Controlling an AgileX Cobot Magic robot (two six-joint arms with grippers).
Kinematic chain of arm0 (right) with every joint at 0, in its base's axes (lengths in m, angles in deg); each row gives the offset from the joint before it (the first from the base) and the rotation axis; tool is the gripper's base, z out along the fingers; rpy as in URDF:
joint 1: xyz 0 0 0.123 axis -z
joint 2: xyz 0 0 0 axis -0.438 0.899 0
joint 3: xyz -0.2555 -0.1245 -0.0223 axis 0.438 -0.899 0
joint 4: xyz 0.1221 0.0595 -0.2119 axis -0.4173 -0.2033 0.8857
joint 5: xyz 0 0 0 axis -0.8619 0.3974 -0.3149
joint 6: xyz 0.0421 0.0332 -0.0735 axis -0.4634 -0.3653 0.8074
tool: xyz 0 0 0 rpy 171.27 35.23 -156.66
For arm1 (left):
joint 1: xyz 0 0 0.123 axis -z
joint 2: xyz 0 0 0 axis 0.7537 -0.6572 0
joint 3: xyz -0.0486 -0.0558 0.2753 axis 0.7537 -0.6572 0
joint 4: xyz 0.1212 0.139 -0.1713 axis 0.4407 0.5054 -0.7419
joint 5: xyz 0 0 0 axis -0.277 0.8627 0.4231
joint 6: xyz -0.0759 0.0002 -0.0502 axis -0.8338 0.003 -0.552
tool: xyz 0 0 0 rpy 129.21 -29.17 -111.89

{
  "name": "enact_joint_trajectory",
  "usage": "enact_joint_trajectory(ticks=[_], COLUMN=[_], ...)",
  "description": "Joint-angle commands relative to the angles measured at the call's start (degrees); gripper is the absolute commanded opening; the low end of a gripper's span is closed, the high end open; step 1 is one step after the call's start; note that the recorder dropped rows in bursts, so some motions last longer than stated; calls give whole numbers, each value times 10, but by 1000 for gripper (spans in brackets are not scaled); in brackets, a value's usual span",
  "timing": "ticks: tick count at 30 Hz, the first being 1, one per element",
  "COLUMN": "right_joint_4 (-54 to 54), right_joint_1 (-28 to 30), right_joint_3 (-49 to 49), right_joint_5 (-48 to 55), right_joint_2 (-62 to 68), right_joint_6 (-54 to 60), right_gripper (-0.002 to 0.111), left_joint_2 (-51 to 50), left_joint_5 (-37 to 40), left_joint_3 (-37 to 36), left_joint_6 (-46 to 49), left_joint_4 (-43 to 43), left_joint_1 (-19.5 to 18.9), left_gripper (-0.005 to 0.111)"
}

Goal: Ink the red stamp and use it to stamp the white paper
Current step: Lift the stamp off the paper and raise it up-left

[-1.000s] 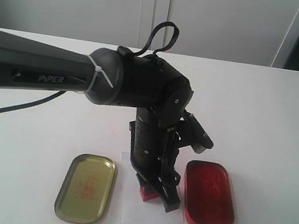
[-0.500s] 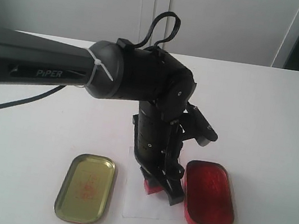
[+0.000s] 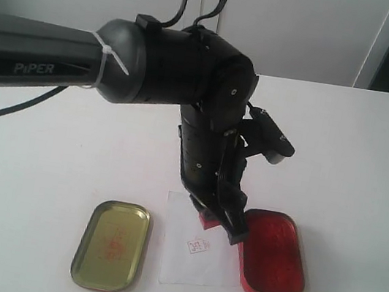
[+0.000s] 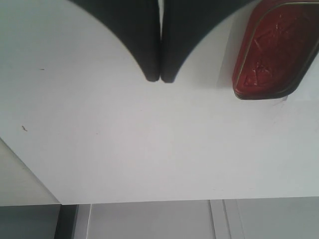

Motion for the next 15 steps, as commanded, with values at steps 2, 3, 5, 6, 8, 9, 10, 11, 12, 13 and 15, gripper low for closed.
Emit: enact_joint_trajectory(ticks=[2, 3, 5, 6, 8, 9, 10, 11, 12, 13, 15], right_joint_4=[4, 4, 4, 4, 4, 4, 4, 4, 4, 4, 4], right_joint_1=[1, 1, 1, 1, 1, 1, 1, 1, 1, 1, 1], right_joint_3=[-3, -3, -3, -3, -3, -3, -3, -3, -3, -3, -3], right_joint_5=[-9, -9, -9, -9, -9, -9, -9, -9, -9, -9, -9], right_joint_2=[-3, -3, -3, -3, -3, -3, -3, -3, -3, -3, -3], right_joint_6=[0, 0, -17, -17, -17, -17, -17, -17, -17, -17, -17], right_gripper=[0, 0, 0, 0, 0, 0, 0, 0, 0, 0, 0], left_joint_2=[7, 7, 7, 7, 7, 7, 7, 7, 7, 7, 7], left_joint_5=[8, 8, 8, 8, 8, 9, 9, 9, 9, 9, 14], left_joint_3=[4, 4, 4, 4, 4, 4, 4, 4, 4, 4, 4], left_joint_6=[-4, -4, -4, -2, 17, 28, 48, 65, 81, 100, 122], left_joint_4=[-12, -20, -52, -75, -114, -137, -168, -190, -212, -236, -281], left_joint_1=[-1, -4, -18, -27, -46, -57, -70, -78, -87, -98, -121], left_gripper=[0, 0, 0, 0, 0, 0, 0, 0, 0, 0, 0])
